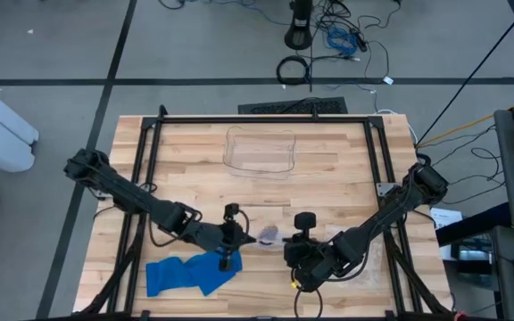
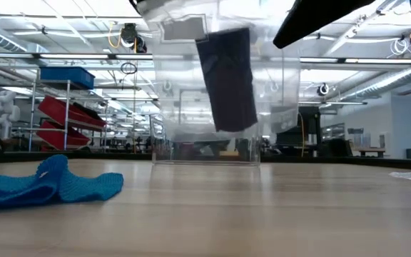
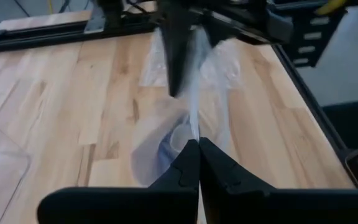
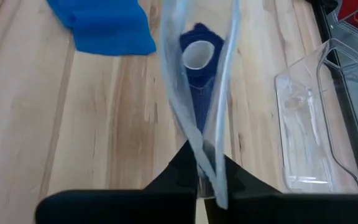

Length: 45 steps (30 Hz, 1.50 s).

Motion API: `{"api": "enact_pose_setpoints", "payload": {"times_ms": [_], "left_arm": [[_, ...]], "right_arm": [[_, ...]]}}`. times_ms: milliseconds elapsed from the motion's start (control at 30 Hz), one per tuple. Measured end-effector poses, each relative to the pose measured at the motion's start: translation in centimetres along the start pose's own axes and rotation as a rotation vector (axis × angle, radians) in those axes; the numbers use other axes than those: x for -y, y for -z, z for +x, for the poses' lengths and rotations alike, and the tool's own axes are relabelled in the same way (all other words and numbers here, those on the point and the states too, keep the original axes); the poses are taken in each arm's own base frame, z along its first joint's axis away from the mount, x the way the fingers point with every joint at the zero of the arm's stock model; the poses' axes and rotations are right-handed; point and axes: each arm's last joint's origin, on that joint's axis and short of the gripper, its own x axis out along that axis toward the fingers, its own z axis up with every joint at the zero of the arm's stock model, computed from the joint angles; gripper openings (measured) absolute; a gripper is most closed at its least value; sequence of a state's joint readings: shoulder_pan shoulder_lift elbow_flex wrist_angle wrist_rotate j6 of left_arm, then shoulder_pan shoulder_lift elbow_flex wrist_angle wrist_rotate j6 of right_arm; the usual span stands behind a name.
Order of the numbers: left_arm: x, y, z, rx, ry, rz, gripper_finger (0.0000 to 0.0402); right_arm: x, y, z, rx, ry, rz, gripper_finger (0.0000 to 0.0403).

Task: Roll bandage
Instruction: Close the transparent zip bag

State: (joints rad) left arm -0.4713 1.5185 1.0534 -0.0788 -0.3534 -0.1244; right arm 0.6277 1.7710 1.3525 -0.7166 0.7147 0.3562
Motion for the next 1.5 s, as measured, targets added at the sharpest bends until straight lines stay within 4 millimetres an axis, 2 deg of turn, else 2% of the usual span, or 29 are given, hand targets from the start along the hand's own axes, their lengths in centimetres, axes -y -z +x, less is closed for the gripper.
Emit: {"api": "enact_pose_setpoints", "payload": {"times_ms": [300, 533, 633, 767, 1067, 1367, 1500], "left_arm": [[0.2, 0.2, 0.1, -0.014, 0.002, 0.01, 0.0002], [0.3, 0.1, 0.3, 0.008, 0.003, 0.001, 0.0034], [0.2, 0.3, 0.6, -0.004, -0.002, -0.021, 0.0026], [0.0, 0.3, 0.7, -0.011, -0.001, -0.024, 0.0005], [0.0, 0.6, 0.7, -0.042, -0.002, -0.015, 0.0003], [-0.1, 0.6, 0.7, -0.042, -0.005, -0.016, 0.0001], [-0.5, 0.6, 0.8, -0.043, -0.013, -0.022, 0.0001]], "right_arm": [[-0.1, -0.3, 0.0, 0.023, -0.01, 0.009, 0.0], [-0.1, -0.4, 0.1, 0.023, -0.021, -0.013, 0.0], [-0.2, -0.6, 0.1, 0.044, -0.029, -0.008, 0.0001], [-0.4, -1.1, 0.0, 0.089, -0.044, 0.01, 0.0022], [-0.4, -1.5, 0.0, 0.117, -0.051, 0.026, 0.0085], [-0.6, -1.6, -0.1, 0.13, -0.08, 0.016, 0.0089], [-0.6, -1.7, -0.1, 0.13, -0.09, 0.075, 0.0089]]}}
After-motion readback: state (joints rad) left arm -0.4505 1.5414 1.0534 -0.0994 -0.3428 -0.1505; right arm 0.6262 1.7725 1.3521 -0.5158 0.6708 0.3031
